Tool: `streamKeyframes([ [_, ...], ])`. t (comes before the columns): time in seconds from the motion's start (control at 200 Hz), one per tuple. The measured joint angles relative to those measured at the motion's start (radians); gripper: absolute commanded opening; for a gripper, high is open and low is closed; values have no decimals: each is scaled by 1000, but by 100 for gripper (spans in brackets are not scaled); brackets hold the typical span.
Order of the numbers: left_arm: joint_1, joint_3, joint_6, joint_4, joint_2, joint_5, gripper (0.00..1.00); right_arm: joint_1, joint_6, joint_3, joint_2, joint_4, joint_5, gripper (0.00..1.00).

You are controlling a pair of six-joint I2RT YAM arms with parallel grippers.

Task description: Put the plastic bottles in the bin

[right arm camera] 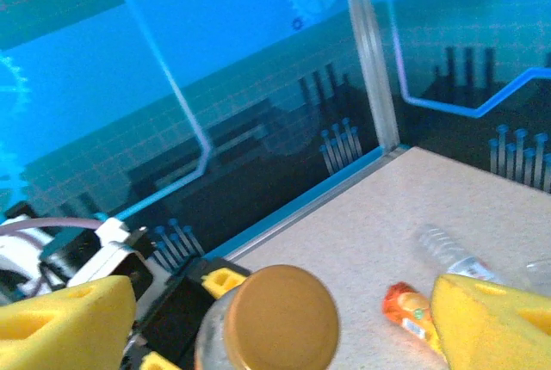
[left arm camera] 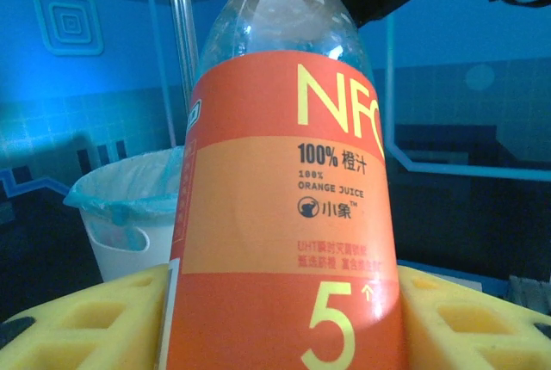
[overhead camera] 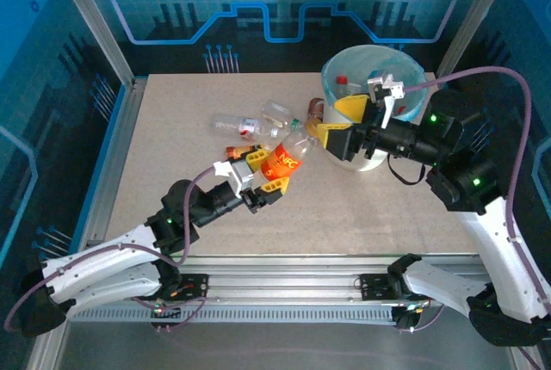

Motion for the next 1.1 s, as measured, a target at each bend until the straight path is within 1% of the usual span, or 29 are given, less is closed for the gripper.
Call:
streamKeyframes([
  [0.055, 0, 0, -8, 19, 12, 1, 0, 0, 13, 0, 10, -2, -16, 85],
  [0.31, 0, 0, -35, 80, 70, 19, 0, 9, 59, 0, 34, -12, -60, 70],
  [0.38, 0, 0, -41, 99, 80, 26, 0, 14, 63, 14, 51, -26, -64, 68],
  [0.43, 0, 0, -50, 112, 85, 27, 0, 19, 63, 21, 67, -29, -68, 68],
  [0.505, 0, 0, -56, 120, 89, 27, 0, 26, 61, 23, 80, -37, -66, 73],
  [0.575, 0, 0, -56, 128, 90, 27, 0, 31, 56, 23, 88, -46, -60, 73],
  [0.61, 0, 0, -56, 132, 90, 27, 0, 34, 55, 23, 89, -51, -55, 72],
  [0.875, 0, 0, -56, 166, 110, 26, 0, 35, 40, 46, 119, -68, -63, 48],
  [0.925, 0, 0, -56, 169, 117, 26, 0, 35, 32, 55, 130, -72, -64, 40],
  [0.97, 0, 0, -58, 172, 122, 21, 0, 35, 22, 62, 138, -77, -63, 27],
  [1.0, 0, 0, -59, 174, 126, 18, 7, 35, 21, 68, 142, -80, -62, 18],
  [1.025, 0, 0, -59, 179, 129, 16, 22, 35, 20, 71, 144, -83, -60, 11],
  [1.035, 0, 0, -59, 179, 129, 14, 26, 35, 15, 74, 145, -86, -59, 9],
  [1.04, 0, 0, -59, 180, 129, 14, 30, 35, 15, 75, 146, -88, -59, 8],
  [1.071, 0, 0, -59, 183, 130, 12, 48, 35, 11, 84, 148, -95, -55, 5],
  [1.101, 0, 0, -59, 189, 131, 11, 63, 36, 6, 93, 151, -103, -52, 5],
])
